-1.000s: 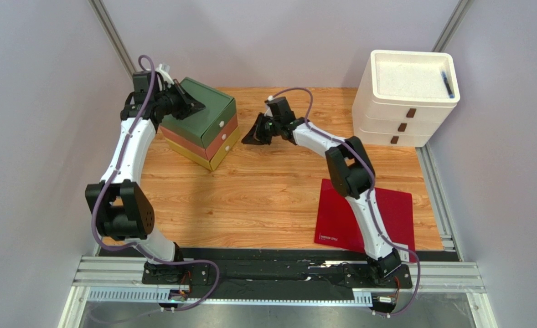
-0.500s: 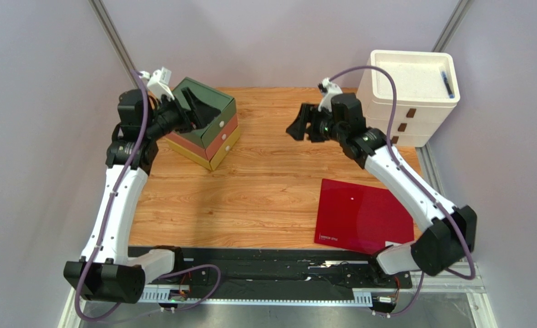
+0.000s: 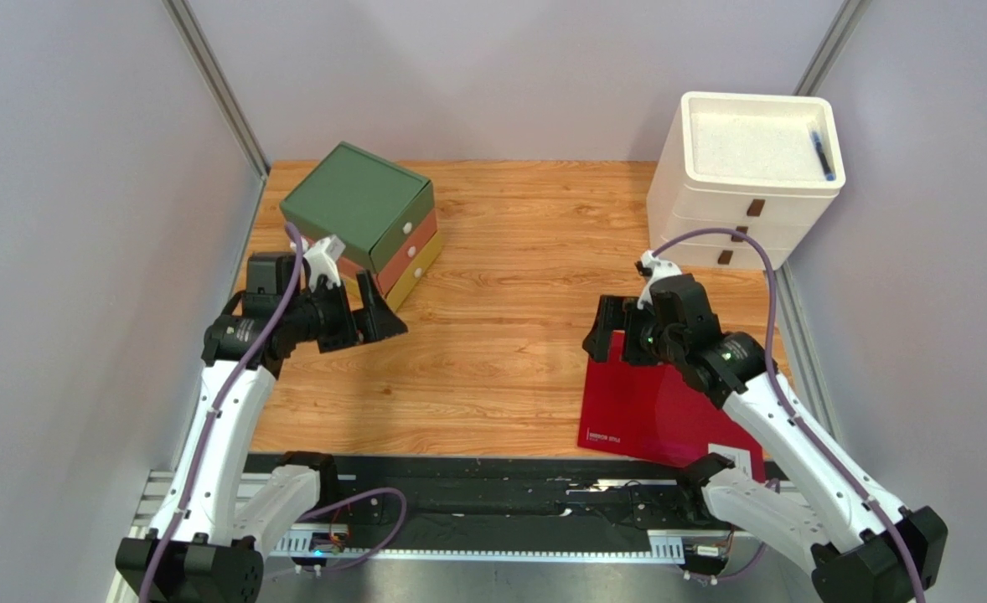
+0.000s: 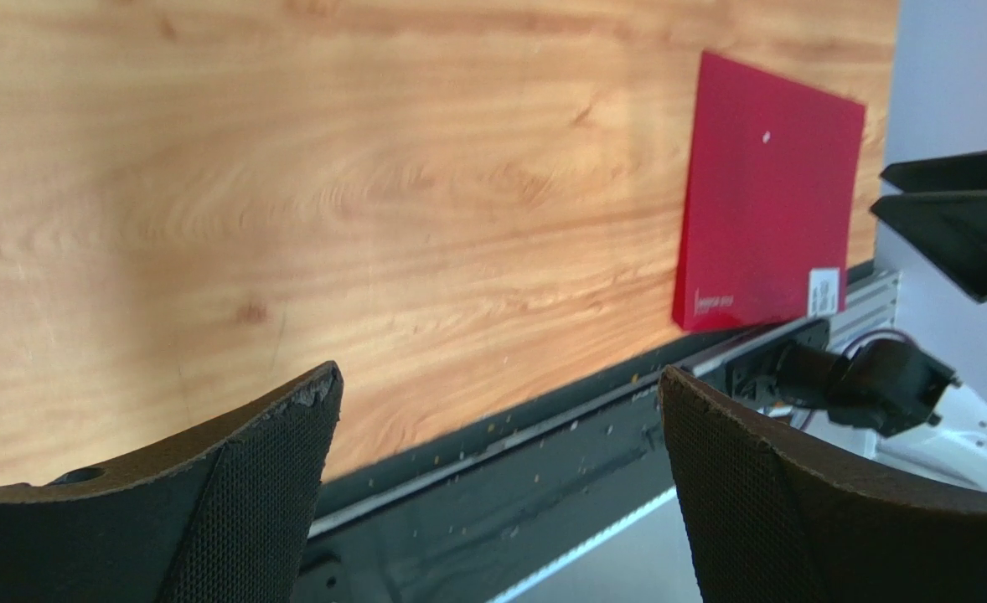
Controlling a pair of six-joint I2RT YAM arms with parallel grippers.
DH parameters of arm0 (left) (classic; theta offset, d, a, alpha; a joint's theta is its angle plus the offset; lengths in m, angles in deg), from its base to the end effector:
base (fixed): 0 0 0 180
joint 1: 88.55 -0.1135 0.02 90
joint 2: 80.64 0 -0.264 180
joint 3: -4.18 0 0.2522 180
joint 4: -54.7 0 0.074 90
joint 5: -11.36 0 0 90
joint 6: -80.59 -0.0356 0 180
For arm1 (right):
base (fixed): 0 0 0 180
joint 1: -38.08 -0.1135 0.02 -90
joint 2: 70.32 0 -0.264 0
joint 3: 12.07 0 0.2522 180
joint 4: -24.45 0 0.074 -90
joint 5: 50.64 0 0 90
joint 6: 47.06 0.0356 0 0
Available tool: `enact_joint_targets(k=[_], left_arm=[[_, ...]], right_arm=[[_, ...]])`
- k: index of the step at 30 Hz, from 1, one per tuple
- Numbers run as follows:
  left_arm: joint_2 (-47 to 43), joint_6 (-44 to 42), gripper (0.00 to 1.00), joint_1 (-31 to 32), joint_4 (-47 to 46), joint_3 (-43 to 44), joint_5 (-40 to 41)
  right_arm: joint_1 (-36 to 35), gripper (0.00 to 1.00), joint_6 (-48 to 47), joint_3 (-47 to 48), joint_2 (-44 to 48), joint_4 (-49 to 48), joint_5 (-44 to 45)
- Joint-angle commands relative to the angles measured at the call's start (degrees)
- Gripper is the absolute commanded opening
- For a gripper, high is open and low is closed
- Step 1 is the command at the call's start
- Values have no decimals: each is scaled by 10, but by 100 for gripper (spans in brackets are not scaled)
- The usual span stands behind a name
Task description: Organize the makeup
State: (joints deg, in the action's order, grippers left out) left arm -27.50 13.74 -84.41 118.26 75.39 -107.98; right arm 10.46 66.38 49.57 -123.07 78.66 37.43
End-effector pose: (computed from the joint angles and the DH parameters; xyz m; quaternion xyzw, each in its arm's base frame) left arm 0.1733 -0.0300 0.3281 -0.0533 0.8989 -0.3142 0.3007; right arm 0.1646 0.0875 0.2847 -0.0401 0.9240 0.1779 0.3362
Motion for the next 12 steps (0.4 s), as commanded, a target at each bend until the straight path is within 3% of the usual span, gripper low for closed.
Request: enact_joint_targets(k=[1,7,12], left_arm=[[-44,-20,99,2,58,-30,10],[-121,-18,100,2,49,-31,-13],[-133,-7,99,2,34,-17,-31]], right_arm=[[0,100,34,-23,38,36,11],[0,100,36,-16,96,70,18],[0,100,35,11,112,99,18]])
